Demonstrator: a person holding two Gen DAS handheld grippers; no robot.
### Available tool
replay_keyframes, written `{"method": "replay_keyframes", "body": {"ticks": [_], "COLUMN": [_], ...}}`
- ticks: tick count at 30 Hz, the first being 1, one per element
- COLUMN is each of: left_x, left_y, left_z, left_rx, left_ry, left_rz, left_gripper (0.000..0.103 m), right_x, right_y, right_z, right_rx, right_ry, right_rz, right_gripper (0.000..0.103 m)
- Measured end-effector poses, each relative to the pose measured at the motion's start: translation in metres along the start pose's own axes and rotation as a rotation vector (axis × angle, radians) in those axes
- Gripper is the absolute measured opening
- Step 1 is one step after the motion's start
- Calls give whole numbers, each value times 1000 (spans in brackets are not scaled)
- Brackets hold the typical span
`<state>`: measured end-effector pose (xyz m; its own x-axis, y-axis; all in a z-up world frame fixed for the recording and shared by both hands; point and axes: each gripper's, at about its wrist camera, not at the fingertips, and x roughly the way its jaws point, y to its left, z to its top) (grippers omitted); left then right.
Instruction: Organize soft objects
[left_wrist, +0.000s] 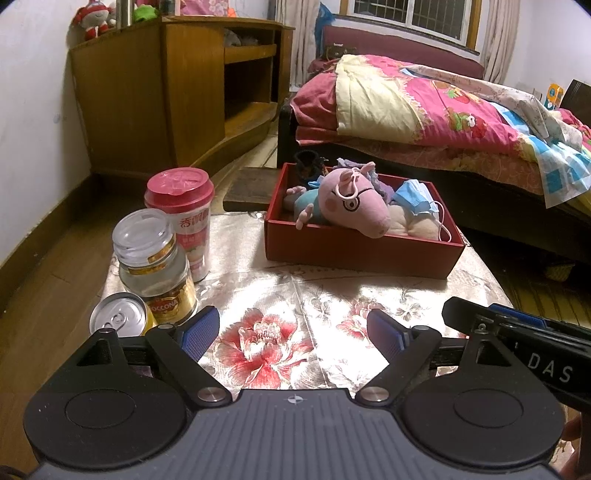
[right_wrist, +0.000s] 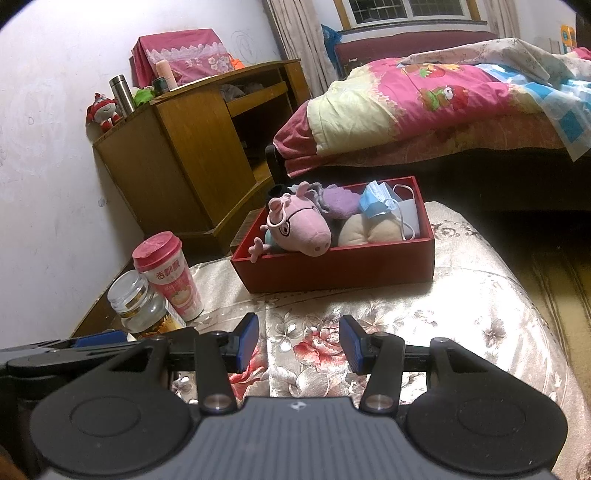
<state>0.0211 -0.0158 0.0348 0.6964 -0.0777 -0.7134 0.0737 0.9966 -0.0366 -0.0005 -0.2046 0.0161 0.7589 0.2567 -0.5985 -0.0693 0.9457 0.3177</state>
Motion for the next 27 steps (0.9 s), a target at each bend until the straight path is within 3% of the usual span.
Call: {"method": "replay_keyframes", "body": {"ticks": [20, 27], "left_x": [-2, -6], "left_y": [1, 6], "left_z": [-1, -2], "left_rx": [-25, -53], "left_ry": [-7, -65], "left_rz": [-14, -23], "left_gripper": [86, 95], "right_x": [-2, -7], "right_y": [1, 0], "right_z": [-1, 1], "right_rx": [12, 26], "right_ry": [-16, -47], "right_rz": [4, 15], "right_gripper": [25, 29]}}
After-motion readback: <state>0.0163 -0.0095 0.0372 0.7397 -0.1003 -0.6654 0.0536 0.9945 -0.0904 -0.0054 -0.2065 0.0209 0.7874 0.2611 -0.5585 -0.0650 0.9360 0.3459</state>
